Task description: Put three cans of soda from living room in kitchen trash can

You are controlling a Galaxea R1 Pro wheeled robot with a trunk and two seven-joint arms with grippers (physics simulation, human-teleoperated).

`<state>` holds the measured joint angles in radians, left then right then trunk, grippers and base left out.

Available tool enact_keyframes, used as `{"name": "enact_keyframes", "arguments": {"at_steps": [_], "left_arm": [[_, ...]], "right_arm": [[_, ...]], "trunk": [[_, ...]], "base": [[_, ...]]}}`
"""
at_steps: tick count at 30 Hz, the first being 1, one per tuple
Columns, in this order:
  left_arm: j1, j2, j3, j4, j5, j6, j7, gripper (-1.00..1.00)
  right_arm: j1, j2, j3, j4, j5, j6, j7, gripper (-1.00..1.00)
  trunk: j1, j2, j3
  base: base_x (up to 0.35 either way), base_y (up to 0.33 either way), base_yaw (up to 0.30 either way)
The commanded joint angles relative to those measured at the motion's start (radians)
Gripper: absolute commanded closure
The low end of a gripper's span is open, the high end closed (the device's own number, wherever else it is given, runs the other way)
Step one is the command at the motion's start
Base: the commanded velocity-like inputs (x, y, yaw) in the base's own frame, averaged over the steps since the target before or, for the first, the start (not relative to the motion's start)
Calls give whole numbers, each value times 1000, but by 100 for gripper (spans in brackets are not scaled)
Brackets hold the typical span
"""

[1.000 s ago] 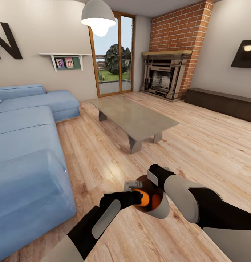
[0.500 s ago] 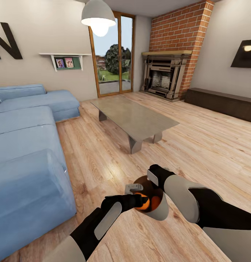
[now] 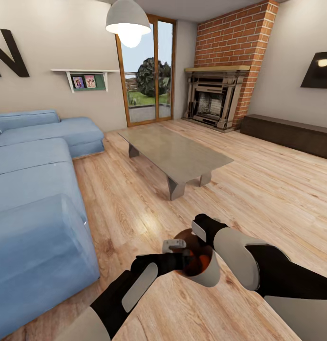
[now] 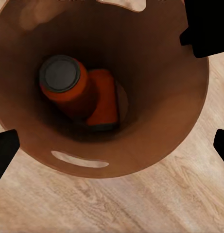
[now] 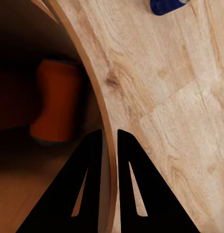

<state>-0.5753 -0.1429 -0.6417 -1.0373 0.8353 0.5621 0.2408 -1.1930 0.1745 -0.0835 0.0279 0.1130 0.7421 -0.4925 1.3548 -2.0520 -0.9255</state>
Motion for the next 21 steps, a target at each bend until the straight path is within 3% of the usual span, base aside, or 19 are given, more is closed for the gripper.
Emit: {"name": "enact_keyframes", "arguments": {"at_steps": [1,3,6,12,17,21], "left_arm": [[0,2,-1,-5,0,0,-1,-100],[0,4,0,-7,0,1,-1,-100],[1,6,1,-14,1,1,-3,-100],[1,8,7,-42,1,4,-6,-100],[2,42,12,-51,1,10,-6,-100],[2,103,15,-54,2,16,-7,-100]], "right_arm": [[0,0,-10,-1,-16,-1,21,100],[0,-10,-17,-1,-28,0,59,100],[0,-50,-22,-2,-34,2,133,100],[0,-110,-22,-2,-37,2,183,100],[0,-139,-22,-1,-38,1,191,100],[0,-176,-22,-1,-38,0,201,100]], "trunk": [[0,0,0],[0,0,0],[0,0,0],[0,0,0],[0,0,0],[0,0,0]], "base": [[0,0,0],[0,0,0],[0,0,0],[0,0,0],[0,0,0],[0,0,0]]}}
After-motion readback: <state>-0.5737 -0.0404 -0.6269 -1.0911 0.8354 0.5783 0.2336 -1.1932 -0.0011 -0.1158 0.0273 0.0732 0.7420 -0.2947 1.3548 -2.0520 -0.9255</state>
